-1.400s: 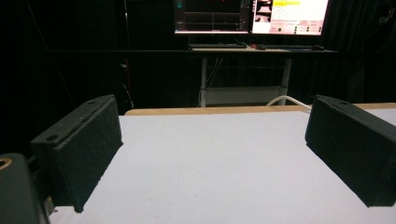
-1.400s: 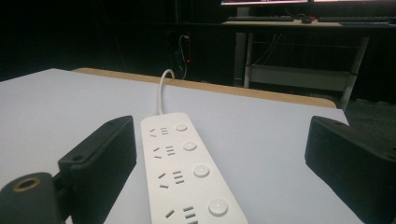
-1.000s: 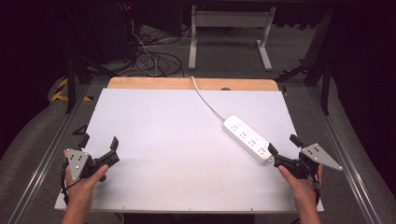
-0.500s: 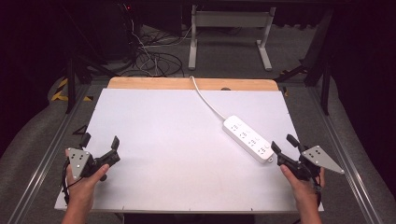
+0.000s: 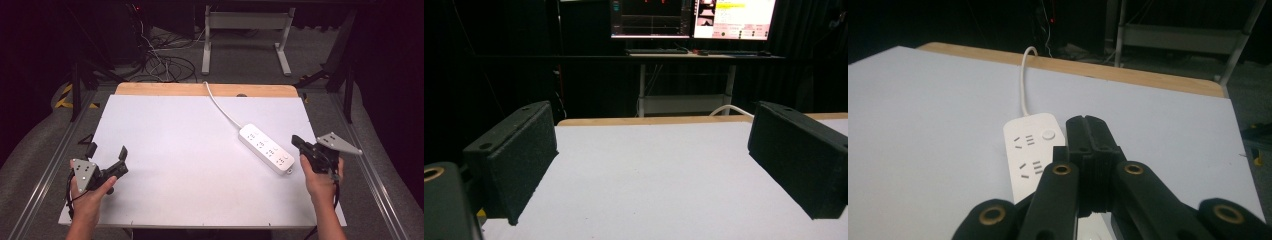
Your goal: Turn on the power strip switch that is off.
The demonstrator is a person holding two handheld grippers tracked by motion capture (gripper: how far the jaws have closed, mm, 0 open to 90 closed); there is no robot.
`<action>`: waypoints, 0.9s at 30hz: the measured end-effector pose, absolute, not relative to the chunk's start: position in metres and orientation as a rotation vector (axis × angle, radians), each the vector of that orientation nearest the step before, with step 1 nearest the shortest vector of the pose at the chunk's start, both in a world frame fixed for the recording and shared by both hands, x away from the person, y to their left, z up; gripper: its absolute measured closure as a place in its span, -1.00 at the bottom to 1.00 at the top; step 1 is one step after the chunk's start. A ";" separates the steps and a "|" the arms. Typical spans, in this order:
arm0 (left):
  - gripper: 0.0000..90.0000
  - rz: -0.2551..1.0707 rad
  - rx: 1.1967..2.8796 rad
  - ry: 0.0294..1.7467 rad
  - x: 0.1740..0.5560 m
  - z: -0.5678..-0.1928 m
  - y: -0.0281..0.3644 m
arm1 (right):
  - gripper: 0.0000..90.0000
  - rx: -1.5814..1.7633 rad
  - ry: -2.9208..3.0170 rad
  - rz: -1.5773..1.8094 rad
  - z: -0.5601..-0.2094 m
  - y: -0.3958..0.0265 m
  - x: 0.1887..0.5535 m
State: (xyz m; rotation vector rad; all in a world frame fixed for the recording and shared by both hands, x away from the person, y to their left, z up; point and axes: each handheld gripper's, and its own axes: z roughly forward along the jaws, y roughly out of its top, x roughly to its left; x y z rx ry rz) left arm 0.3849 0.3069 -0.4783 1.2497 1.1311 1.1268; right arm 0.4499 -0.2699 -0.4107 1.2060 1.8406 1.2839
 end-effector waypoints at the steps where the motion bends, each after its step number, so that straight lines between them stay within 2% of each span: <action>1: -0.87 1.127 1.250 1.131 0.385 -0.478 0.307 | 1.00 1.210 1.859 1.273 -0.407 -0.264 0.456; 7: -0.86 1.126 1.263 1.124 0.385 -0.479 0.305 | 1.00 1.246 1.985 1.167 -0.385 -0.220 0.496; 11: -0.85 1.127 1.271 1.118 0.384 -0.479 0.305 | 1.00 1.272 2.067 0.996 -0.382 -0.194 0.524; 18: -0.84 1.128 1.262 1.122 0.384 -0.479 0.308 | 1.00 1.378 2.172 0.810 -0.413 -0.182 0.570; 27: -0.84 1.123 1.263 1.121 0.383 -0.478 0.308 | 1.00 1.378 2.257 0.714 -0.436 -0.170 0.580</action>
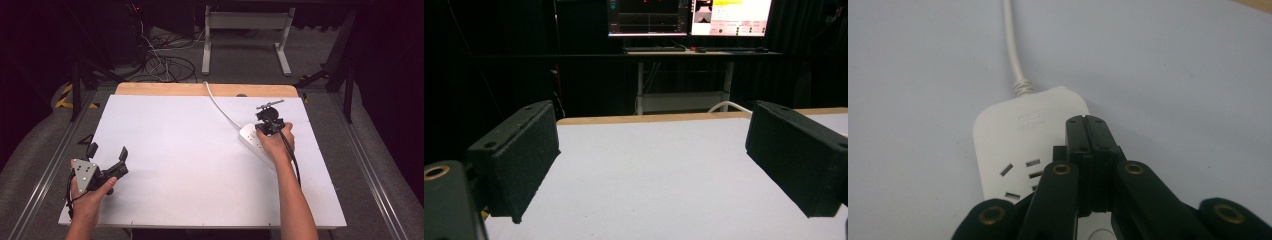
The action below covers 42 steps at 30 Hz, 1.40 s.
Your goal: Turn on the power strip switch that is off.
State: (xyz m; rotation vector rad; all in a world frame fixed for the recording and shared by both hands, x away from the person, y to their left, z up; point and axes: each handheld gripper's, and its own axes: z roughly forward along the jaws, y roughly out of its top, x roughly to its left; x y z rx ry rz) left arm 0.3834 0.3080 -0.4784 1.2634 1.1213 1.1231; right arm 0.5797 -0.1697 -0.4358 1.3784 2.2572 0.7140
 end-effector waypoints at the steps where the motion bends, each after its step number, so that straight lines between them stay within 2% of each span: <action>1: -0.84 1.122 1.262 1.120 0.383 -0.478 0.308 | 1.00 1.382 2.263 0.713 -0.438 -0.169 0.580; 42: -0.84 1.106 1.232 1.132 0.381 -0.475 0.311 | 1.00 1.483 2.188 0.777 -0.447 -0.169 0.573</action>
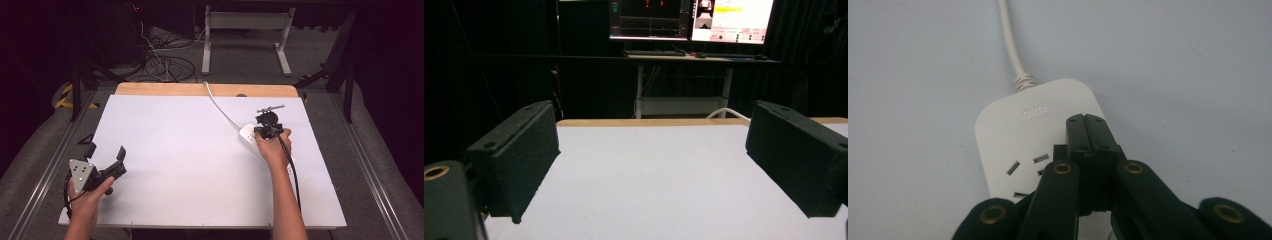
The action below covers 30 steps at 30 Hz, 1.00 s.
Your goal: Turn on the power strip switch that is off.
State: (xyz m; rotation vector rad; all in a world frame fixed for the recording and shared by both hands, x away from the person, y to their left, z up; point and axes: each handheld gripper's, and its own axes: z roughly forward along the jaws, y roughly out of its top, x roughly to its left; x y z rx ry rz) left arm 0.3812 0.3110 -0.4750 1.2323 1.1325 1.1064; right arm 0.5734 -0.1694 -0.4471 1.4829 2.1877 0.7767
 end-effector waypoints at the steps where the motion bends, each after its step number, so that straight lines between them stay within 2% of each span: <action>1: -0.84 1.106 1.232 1.133 0.381 -0.475 0.311 | 1.00 1.484 2.187 0.777 -0.447 -0.169 0.574; 30: -0.83 1.101 1.230 1.127 0.381 -0.474 0.310 | 1.00 1.469 2.190 0.770 -0.447 -0.169 0.572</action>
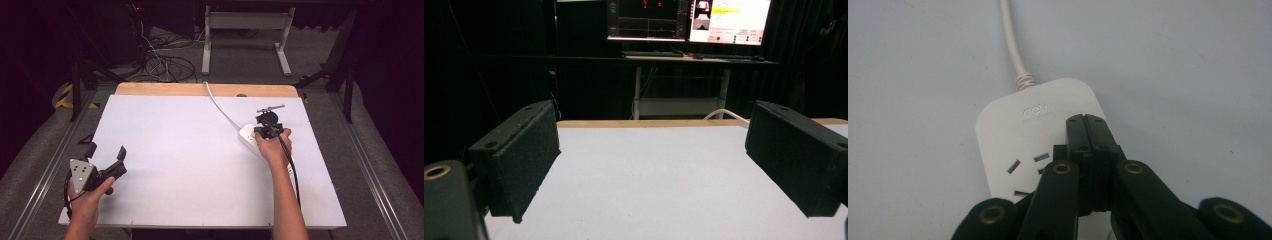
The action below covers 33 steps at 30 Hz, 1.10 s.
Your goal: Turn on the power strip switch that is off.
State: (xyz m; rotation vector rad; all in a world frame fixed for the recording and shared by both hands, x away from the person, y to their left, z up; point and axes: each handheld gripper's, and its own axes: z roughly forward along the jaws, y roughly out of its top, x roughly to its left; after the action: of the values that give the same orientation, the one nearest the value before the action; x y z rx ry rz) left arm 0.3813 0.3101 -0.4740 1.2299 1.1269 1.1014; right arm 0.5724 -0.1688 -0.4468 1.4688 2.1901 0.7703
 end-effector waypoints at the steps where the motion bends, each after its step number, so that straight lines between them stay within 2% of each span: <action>1: -0.82 1.102 1.231 1.126 0.381 -0.474 0.310 | 1.00 1.462 2.185 0.765 -0.447 -0.168 0.572; 25: -0.82 1.103 1.235 1.134 0.382 -0.476 0.312 | 1.00 1.420 2.152 0.796 -0.444 -0.170 0.569; 33: -0.81 1.103 1.231 1.137 0.382 -0.476 0.313 | 1.00 1.320 2.085 0.998 -0.420 -0.190 0.549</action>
State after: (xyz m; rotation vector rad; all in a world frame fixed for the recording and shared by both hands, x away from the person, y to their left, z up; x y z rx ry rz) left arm 0.3816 0.3133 -0.4760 1.2308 1.1373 1.1030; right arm 0.5486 -0.1899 -0.4201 1.3205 2.0847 0.9982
